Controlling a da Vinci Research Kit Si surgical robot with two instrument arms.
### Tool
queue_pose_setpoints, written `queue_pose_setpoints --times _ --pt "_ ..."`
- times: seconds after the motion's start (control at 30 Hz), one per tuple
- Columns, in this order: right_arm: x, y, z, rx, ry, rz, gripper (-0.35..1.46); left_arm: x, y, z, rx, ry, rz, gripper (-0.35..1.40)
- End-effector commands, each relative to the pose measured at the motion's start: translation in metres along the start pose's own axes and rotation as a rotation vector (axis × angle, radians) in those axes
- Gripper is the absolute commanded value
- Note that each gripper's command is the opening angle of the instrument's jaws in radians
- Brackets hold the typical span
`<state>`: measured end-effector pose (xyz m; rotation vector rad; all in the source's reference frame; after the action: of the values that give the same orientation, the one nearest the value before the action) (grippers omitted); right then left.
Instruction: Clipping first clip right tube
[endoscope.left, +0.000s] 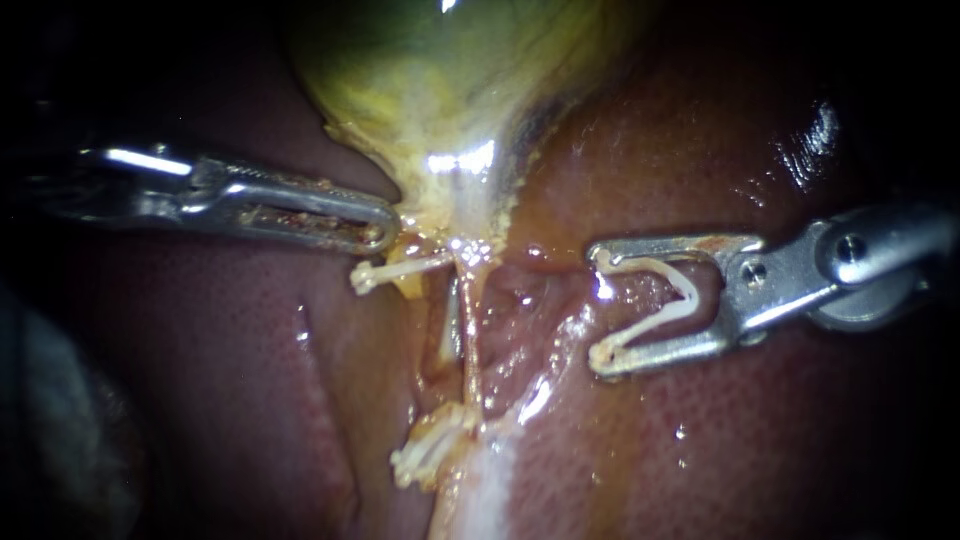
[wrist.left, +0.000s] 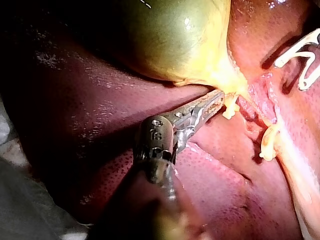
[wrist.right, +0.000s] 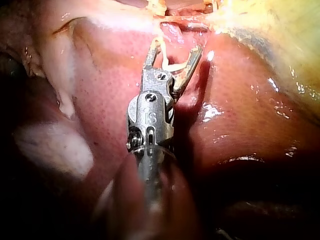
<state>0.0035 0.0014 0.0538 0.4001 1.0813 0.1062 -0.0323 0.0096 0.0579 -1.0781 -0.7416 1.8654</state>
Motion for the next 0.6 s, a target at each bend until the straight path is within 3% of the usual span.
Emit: queue_pose_setpoints --times 0.03,0.33,0.47,0.6 --pt "0.0000 0.0000 0.0000 0.000 0.000 0.000 0.50 0.0002 0.0002 -0.0005 -0.005 -0.002 -0.002 -0.35" --pt "0.0002 -0.0002 0.0007 0.006 -0.001 0.000 0.49 0.0030 0.0039 -0.0051 0.003 0.016 -0.020 -0.35" --pt "0.0007 -0.0002 0.0016 0.020 -0.003 0.025 0.49 0.0032 0.0043 -0.0053 0.004 0.016 -0.016 -0.35" --pt "0.0012 -0.0003 0.0034 0.043 -0.010 0.113 0.48 0.0030 0.0040 -0.0051 0.005 0.016 -0.014 -0.35"
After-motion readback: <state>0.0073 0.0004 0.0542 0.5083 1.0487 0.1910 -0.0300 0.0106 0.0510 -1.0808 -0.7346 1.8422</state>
